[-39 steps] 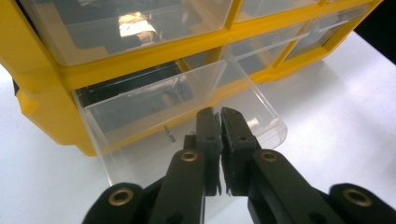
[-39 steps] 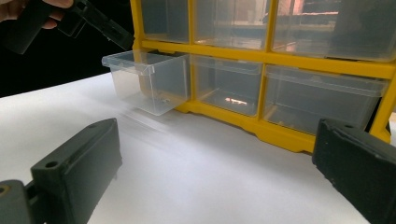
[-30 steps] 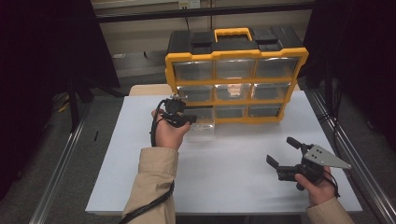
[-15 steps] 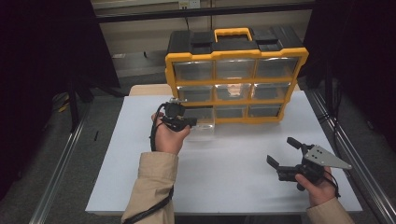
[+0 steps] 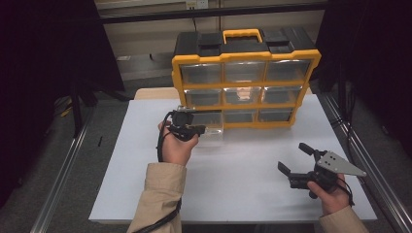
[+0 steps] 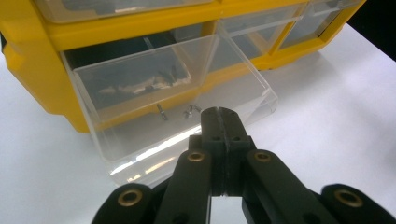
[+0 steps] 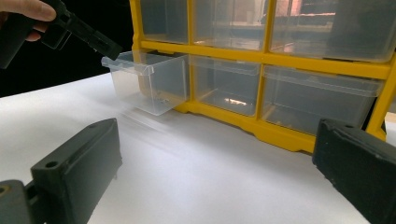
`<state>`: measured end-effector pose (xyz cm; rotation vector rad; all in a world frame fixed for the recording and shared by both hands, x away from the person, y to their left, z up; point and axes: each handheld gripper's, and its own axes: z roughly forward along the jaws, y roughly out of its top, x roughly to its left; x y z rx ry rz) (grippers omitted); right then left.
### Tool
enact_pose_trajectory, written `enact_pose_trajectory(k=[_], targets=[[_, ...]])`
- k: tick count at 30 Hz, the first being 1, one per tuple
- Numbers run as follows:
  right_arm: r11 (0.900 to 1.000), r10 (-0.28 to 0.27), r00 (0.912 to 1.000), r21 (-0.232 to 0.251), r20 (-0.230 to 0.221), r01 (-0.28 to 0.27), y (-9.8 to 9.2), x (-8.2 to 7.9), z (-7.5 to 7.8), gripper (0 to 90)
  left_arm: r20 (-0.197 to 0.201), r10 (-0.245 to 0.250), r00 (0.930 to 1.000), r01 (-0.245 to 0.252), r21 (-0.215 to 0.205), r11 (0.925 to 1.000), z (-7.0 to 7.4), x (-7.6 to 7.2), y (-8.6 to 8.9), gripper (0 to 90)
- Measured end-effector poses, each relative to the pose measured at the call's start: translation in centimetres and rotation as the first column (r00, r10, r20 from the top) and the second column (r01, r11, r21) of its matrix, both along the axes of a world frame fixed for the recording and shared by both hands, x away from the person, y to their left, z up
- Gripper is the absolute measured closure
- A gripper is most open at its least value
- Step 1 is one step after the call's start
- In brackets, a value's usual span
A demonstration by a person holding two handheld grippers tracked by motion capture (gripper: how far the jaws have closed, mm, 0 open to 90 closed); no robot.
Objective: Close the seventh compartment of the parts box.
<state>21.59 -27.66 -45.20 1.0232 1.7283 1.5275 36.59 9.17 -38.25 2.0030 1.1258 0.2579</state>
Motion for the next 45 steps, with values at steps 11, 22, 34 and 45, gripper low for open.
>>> enact_pose_trajectory(k=[11,22,34,45], targets=[[1.0,0.0,1.0,0.0,0.0,0.0,0.0,0.0,0.0,0.9,0.002,0.011,0.9999,-0.011,-0.001,0.9999,-0.7,-0.2,0.1,90.0],[1.0,0.0,1.0,-0.001,-0.001,0.0,0.0,0.0,0.0,0.9,0.009,0.018,0.9998,-0.018,0.006,0.9998,-1.2,-0.5,0.0,90.0],[1.0,-0.001,1.0,-0.002,-0.003,0.001,0.0,0.0,0.0,0.9,0.022,0.02,0.9995,-0.02,-0.001,0.9998,-1.7,-0.6,-0.1,90.0],[1.0,0.004,1.0,-0.002,0.002,-0.004,-0.1,-0.1,0.0,0.9,0.03,0.023,0.9993,-0.023,-0.007,0.9997,-2.1,-0.5,-0.9,90.0]])
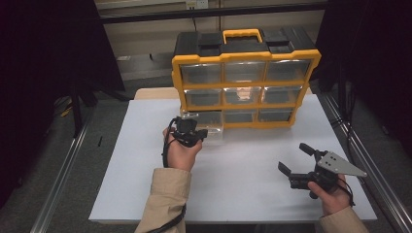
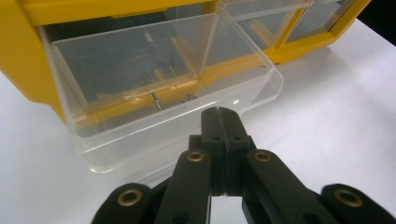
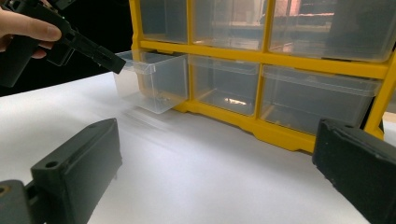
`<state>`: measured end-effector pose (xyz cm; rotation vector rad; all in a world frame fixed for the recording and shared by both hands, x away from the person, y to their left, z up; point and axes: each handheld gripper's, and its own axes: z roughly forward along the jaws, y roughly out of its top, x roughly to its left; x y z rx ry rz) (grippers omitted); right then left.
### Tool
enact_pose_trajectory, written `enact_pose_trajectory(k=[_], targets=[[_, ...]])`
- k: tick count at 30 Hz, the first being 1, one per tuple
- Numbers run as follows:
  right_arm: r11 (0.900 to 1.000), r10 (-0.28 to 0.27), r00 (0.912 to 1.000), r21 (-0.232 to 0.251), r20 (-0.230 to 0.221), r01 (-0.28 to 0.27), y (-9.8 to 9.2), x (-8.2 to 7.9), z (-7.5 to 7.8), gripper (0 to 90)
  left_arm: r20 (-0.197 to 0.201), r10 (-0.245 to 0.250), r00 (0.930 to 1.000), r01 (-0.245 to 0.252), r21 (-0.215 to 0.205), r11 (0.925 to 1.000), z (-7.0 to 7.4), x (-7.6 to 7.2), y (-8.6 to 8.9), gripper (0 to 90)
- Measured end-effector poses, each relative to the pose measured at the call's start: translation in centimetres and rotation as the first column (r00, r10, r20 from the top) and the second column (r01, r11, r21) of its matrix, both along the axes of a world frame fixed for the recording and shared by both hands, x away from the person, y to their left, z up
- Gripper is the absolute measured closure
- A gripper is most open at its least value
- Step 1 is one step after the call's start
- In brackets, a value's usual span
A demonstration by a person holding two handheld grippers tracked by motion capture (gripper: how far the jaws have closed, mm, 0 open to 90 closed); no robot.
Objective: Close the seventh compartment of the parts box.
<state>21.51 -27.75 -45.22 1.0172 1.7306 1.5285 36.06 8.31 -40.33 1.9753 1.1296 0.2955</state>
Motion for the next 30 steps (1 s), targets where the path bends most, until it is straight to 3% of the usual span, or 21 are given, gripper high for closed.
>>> enact_pose_trajectory(k=[2,3,6,19,21,24,28,30], targets=[[1.0,-0.005,1.0,0.0,0.002,0.005,0.0,0.0,0.0,0.9,0.002,0.008,1.0,-0.008,-0.02,0.9998,-0.1,0.1,-0.2,90.0],[1.0,-0.006,1.0,-0.003,0.002,0.006,-0.1,0.0,0.0,0.9,0.001,-0.002,1.0,0.002,-0.006,1.0,-0.1,0.1,-0.1,90.0],[1.0,-0.005,1.0,0.002,-0.002,0.005,-0.1,-0.1,0.0,0.9,0.004,0.007,1.0,-0.007,-0.021,0.9998,-0.1,0.2,-0.3,90.0],[1.0,-0.002,1.0,-0.002,-0.001,0.002,-0.2,-0.2,0.0,0.9,0.015,0.003,0.9999,-0.003,-0.007,1.0,-0.1,0.5,-0.8,90.0],[1.0,-0.002,1.0,-0.003,-0.002,0.002,-0.2,-0.2,0.0,0.9,0.018,0.01,0.9998,-0.01,-0.026,0.9996,-0.2,0.5,-1.0,90.0],[1.0,-0.002,1.0,-0.003,-0.002,0.001,-0.2,-0.2,0.0,0.9,0.018,0.002,0.9998,-0.001,-0.011,0.9999,-0.2,0.6,-0.9,90.0],[1.0,-0.004,1.0,-0.005,-0.004,0.004,-0.2,-0.2,0.0,0.9,0.02,0.016,0.9997,-0.015,-0.028,0.9995,-0.2,0.8,-1.1,90.0],[1.0,-0.004,1.0,-0.005,-0.004,0.004,-0.3,-0.2,0.0,0.9,0.023,0.004,0.9997,-0.004,-0.014,0.9999,-0.2,0.8,-1.1,90.0]])
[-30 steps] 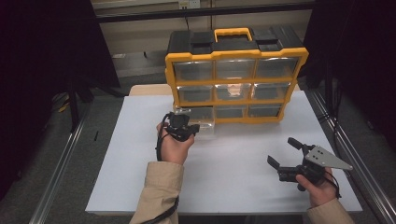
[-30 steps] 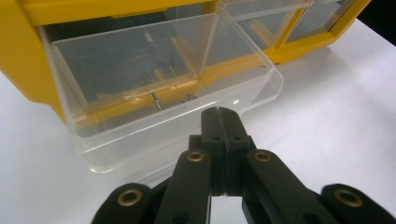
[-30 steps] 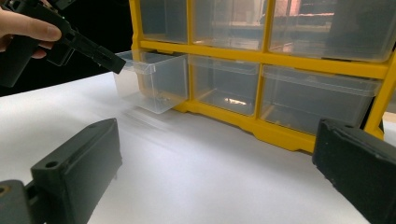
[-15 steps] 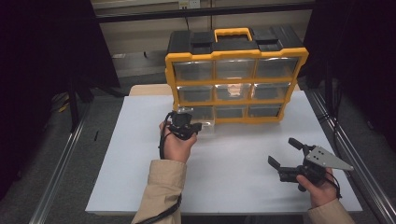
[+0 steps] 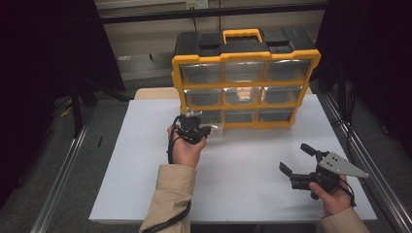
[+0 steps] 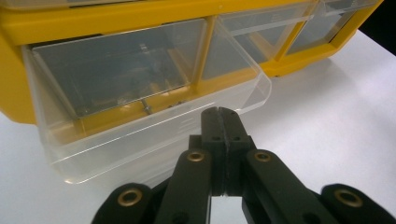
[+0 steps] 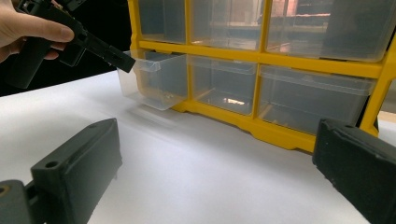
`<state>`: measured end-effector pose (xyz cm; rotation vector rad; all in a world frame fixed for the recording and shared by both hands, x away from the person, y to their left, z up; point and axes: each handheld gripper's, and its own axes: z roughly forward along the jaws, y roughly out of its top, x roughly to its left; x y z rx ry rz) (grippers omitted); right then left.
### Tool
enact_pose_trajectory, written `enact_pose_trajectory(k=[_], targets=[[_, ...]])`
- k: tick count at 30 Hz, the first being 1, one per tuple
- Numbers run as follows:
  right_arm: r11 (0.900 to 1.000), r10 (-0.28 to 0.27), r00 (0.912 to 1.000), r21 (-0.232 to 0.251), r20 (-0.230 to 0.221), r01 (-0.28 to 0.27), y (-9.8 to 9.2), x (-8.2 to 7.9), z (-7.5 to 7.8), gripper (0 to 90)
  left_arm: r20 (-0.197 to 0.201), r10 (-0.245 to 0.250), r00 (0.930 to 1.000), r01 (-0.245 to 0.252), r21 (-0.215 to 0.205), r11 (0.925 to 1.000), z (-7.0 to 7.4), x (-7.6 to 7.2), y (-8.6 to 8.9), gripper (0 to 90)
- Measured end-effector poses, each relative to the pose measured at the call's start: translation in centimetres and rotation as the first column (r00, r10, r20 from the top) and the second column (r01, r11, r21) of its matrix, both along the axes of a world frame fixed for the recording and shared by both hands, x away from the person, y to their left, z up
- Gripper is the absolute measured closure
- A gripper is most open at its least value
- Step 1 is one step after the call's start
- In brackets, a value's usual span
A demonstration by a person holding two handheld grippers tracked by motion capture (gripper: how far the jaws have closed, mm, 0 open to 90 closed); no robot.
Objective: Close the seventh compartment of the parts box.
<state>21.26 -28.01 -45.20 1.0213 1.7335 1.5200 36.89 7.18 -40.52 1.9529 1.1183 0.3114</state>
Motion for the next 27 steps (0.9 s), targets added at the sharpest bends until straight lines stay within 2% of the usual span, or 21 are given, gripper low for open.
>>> enact_pose_trajectory(k=[2,6,10,14,18,21,25,27], targets=[[1.0,0.002,1.0,0.001,0.002,-0.002,-0.02,0.01,-0.01,0.9,0.001,0.008,1.0,-0.008,-0.011,0.9999,-0.04,0.03,-0.16,90.0],[1.0,-0.007,1.0,0.009,0.003,0.007,-0.03,0.01,0.01,0.9,0.005,0.004,1.0,-0.004,0.0,1.0,-0.02,0.17,-0.09,90.0],[1.0,-0.007,1.0,0.009,0.003,0.007,-0.03,0.0,0.0,0.9,0.008,0.015,0.9999,-0.015,-0.011,0.9998,-0.07,0.23,-0.31,90.0],[1.0,-0.005,1.0,0.007,0.004,0.005,-0.04,-0.01,0.01,0.9,0.013,0.012,0.9998,-0.012,0.003,0.9999,-0.07,0.31,-0.31,90.0],[1.0,-0.006,1.0,0.008,0.003,0.006,-0.05,-0.01,0.01,0.9,0.013,0.021,0.9997,-0.021,-0.007,0.9998,-0.1,0.4,-0.47,90.0],[1.0,-0.006,1.0,0.008,0.004,0.006,-0.06,-0.01,0.0,0.9,0.013,0.011,0.9998,-0.011,0.006,0.9999,-0.07,0.52,-0.41,90.0],[1.0,-0.011,0.9999,0.01,0.001,0.011,-0.08,-0.03,0.02,0.9,0.015,0.025,0.9996,-0.025,-0.006,0.9997,-0.1,0.61,-0.6,90.0],[1.0,-0.011,0.9999,0.01,0.001,0.011,-0.08,-0.03,0.02,0.9,0.014,0.021,0.9997,-0.021,0.011,0.9997,-0.05,0.69,-0.52,90.0]])
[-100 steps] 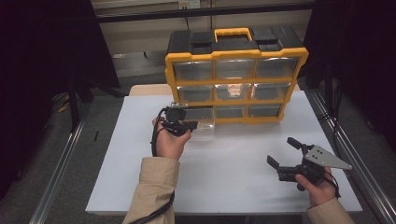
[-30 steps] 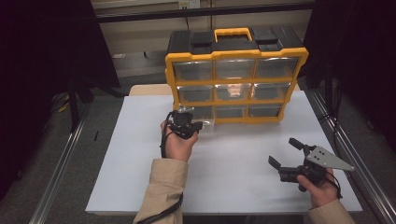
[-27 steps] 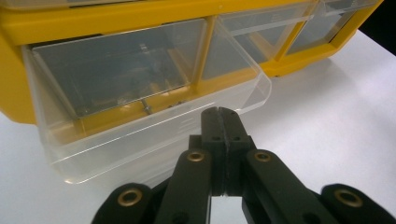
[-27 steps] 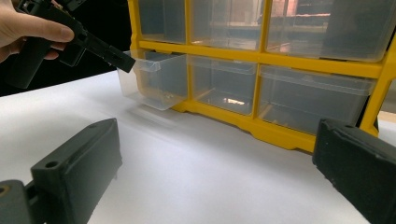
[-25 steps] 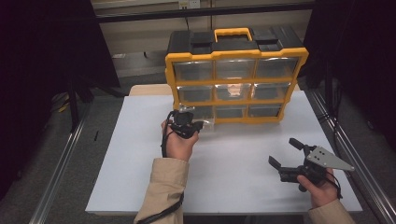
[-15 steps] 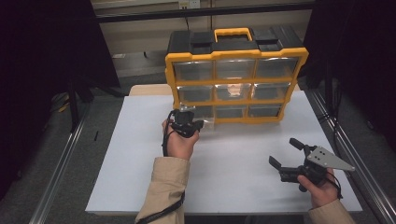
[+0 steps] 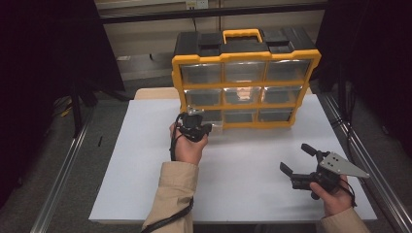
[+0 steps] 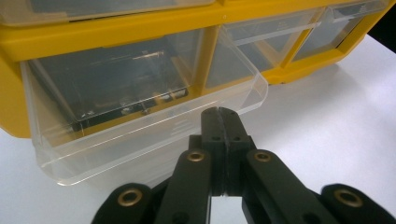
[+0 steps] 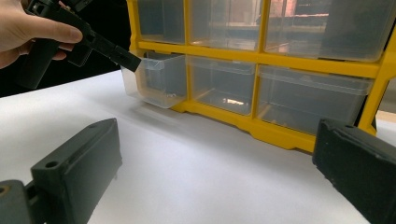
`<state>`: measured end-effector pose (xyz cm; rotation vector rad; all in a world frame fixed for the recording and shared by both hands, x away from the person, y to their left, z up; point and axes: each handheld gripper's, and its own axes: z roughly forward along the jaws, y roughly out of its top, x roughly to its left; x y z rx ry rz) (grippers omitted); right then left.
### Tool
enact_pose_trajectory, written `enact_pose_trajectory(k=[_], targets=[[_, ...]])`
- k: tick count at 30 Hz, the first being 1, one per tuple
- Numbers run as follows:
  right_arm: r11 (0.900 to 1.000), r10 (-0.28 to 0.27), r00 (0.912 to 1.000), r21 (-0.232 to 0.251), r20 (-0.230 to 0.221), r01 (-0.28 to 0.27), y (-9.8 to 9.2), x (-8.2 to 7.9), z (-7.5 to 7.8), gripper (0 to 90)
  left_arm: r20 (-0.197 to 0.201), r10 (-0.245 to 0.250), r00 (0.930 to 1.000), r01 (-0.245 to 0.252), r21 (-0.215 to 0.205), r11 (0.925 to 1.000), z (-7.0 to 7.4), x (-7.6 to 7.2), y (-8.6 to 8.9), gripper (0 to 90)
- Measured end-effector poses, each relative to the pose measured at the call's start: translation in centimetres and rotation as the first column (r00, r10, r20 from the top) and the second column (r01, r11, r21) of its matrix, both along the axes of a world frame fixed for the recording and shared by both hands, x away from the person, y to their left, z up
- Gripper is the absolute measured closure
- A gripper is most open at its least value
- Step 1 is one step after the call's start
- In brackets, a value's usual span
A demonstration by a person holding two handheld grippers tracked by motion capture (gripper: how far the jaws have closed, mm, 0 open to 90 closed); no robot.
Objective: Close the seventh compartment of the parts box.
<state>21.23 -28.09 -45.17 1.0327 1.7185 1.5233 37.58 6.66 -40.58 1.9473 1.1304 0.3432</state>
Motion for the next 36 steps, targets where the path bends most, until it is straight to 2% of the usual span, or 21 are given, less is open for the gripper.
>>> enact_pose_trajectory(k=[4,5,7,9,12,20,22,24,26,27,34,36], targets=[[1.0,0.0,1.0,-0.002,0.003,0.0,0.0,0.0,0.0,0.9,0.004,0.01,0.9999,-0.01,-0.018,0.9998,-0.1,0.1,-0.2,90.0],[1.0,0.002,1.0,-0.004,0.003,-0.002,0.0,0.0,0.0,0.9,0.001,0.0,1.0,0.0,-0.004,1.0,0.0,0.1,-0.2,90.0],[1.0,0.002,1.0,-0.004,0.005,-0.002,0.0,0.0,0.0,0.9,0.004,-0.001,1.0,0.001,-0.003,1.0,0.0,0.2,-0.2,90.0],[1.0,0.002,1.0,-0.003,0.004,-0.002,-0.1,0.0,0.0,0.9,0.0,0.007,1.0,-0.007,-0.021,0.9997,-0.1,0.3,-0.3,90.0],[1.0,0.003,1.0,-0.004,0.004,-0.003,-0.1,0.0,0.0,0.9,0.001,0.003,1.0,-0.003,-0.002,1.0,0.0,0.4,-0.2,90.0],[1.0,0.003,1.0,-0.003,0.003,-0.003,-0.1,0.0,0.0,0.9,0.003,0.022,0.9998,-0.022,-0.019,0.9996,-0.2,0.7,-0.3,90.0],[1.0,0.003,1.0,-0.002,0.002,-0.003,-0.1,0.0,0.0,0.9,0.002,0.01,0.9999,-0.01,-0.005,0.9999,-0.2,0.8,-0.2,90.0],[1.0,0.003,1.0,-0.002,0.003,-0.003,-0.1,0.0,0.0,0.9,0.0,0.021,0.9998,-0.021,0.0,0.9998,-0.2,0.8,-0.3,90.0],[1.0,0.003,1.0,-0.002,0.003,-0.003,-0.1,0.0,0.0,0.9,0.003,0.016,0.9999,-0.016,-0.003,0.9999,-0.2,0.8,-0.3,90.0],[1.0,0.003,1.0,-0.002,0.002,-0.003,-0.1,0.0,0.0,0.9,0.005,0.027,0.9996,-0.027,-0.017,0.9995,-0.2,0.8,-0.4,90.0],[1.0,0.002,1.0,-0.003,0.002,-0.002,-0.1,0.0,0.0,0.9,0.006,0.02,0.9998,-0.02,0.003,0.9998,-0.2,1.0,-0.4,90.0],[1.0,0.002,1.0,-0.003,0.002,-0.002,-0.1,0.0,0.0,0.9,0.003,0.032,0.9995,-0.032,-0.012,0.9994,-0.2,1.0,-0.5,90.0]])
